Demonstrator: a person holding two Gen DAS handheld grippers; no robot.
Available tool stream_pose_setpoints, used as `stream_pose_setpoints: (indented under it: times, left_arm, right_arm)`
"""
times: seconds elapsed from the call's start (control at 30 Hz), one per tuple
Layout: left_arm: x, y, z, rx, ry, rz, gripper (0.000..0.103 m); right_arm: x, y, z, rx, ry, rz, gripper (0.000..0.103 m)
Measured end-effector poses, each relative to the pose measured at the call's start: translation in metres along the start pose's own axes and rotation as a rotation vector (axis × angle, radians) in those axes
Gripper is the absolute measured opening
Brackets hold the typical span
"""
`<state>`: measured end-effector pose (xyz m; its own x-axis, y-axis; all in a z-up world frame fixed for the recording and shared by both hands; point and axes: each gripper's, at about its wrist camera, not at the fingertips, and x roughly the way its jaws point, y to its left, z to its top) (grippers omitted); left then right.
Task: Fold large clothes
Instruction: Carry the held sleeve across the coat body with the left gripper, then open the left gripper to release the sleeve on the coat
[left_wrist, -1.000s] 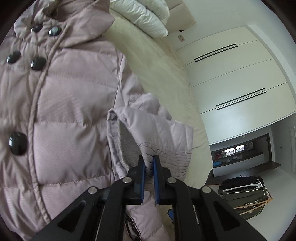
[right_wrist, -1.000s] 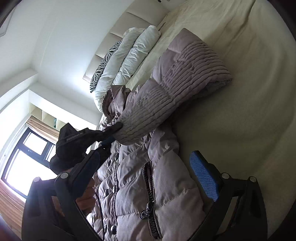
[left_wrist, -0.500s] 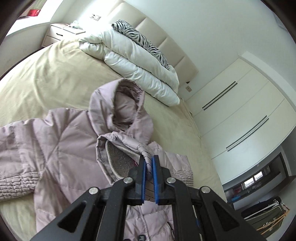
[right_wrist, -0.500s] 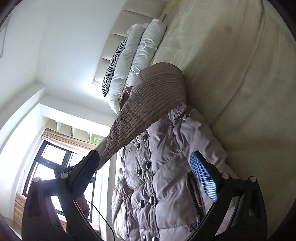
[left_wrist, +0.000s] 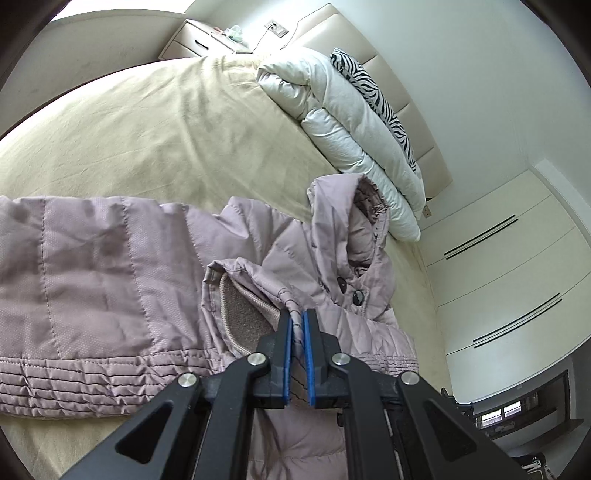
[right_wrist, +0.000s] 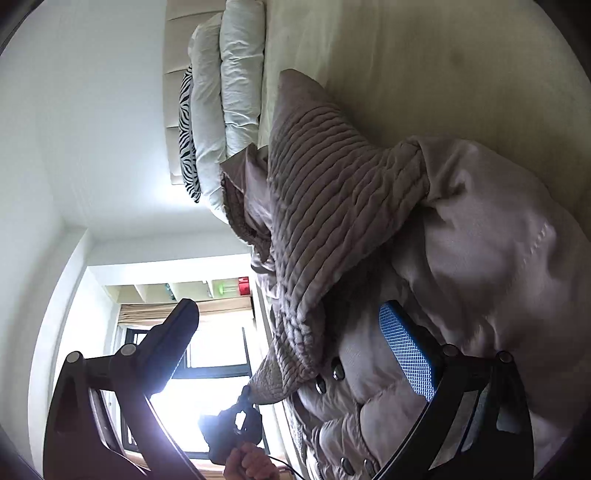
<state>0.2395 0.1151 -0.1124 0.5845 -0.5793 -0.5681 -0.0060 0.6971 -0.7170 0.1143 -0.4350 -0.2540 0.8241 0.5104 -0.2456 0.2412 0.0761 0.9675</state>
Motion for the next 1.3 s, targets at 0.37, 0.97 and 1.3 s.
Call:
stream_pose_setpoints:
  times: [0.37, 0.97, 1.3]
  left_arm:
    - [0.038, 0.002, 0.004, 0.018, 0.019, 0.054, 0.007]
    - [0.006, -0.019, -0.015, 0.126, -0.047, 0.232, 0.019]
    - [0.105, -0.068, -0.014, 0.321, 0.040, 0.252, 0.033]
  right_arm:
    - [-0.031, 0.006, 0.058, -0.034, -0.210, 0.041, 0.097]
    - [-0.091, 0.064, 0.046, -0.368, -0.161, -0.127, 0.088]
    - [0.035, 0.074, 0.083, -0.399, 0.018, -0.239, 0.086]
